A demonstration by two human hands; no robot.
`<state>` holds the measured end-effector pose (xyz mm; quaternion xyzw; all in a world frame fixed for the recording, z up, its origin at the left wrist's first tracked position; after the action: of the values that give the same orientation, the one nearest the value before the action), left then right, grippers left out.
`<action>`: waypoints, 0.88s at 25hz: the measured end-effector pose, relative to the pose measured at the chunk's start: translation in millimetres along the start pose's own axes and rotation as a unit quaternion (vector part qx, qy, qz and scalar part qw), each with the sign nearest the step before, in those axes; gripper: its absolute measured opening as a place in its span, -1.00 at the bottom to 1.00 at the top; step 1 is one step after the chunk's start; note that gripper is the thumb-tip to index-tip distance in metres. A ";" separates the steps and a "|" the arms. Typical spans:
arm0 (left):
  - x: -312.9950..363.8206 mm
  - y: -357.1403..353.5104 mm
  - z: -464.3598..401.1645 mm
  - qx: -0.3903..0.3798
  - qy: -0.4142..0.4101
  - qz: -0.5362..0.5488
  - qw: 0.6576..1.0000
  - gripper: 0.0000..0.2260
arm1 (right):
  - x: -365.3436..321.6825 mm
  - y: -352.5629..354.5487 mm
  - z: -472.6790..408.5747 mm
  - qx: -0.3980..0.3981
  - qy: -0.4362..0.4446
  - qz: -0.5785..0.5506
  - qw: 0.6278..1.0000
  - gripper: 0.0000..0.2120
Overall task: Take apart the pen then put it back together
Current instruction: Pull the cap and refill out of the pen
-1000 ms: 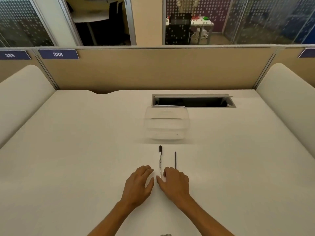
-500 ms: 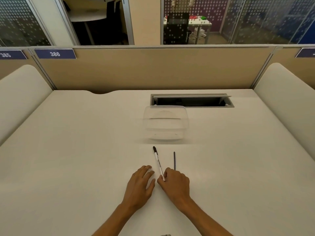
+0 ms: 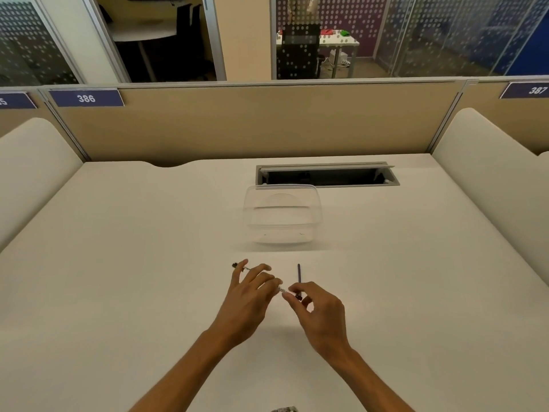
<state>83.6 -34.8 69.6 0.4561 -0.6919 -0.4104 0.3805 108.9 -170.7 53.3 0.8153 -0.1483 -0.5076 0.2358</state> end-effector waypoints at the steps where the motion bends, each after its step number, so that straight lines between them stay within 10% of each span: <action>1: 1.0 2.6 0.2 -0.001 -0.003 0.007 1.000 -0.84 | 1.2 2.3 -0.4 -0.001 -0.027 -0.035 0.999 -0.82; 9: 2.7 29.1 -2.4 -0.004 0.021 0.091 0.996 -0.91 | 9.1 9.7 -9.9 0.013 -0.164 -0.228 0.960 -0.67; 22: 19.0 56.4 -7.5 0.030 -0.032 0.010 0.999 -0.72 | -6.1 6.5 -21.9 -0.038 -0.237 -0.103 0.965 -0.40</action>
<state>66.8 -40.5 126.9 0.4469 -0.7203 -0.3997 0.3488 125.8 -168.1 69.6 0.6734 -0.0961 -0.7127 0.1712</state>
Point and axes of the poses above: each hand's wrist, its own z-axis away from the middle knuckle, its own y-axis out of the back of the hand, x = y × z, the point moved 8 cm from there along -z, towards the middle knuckle, and after that the axes turned 2 degrees about y, right-handed, at the moved point
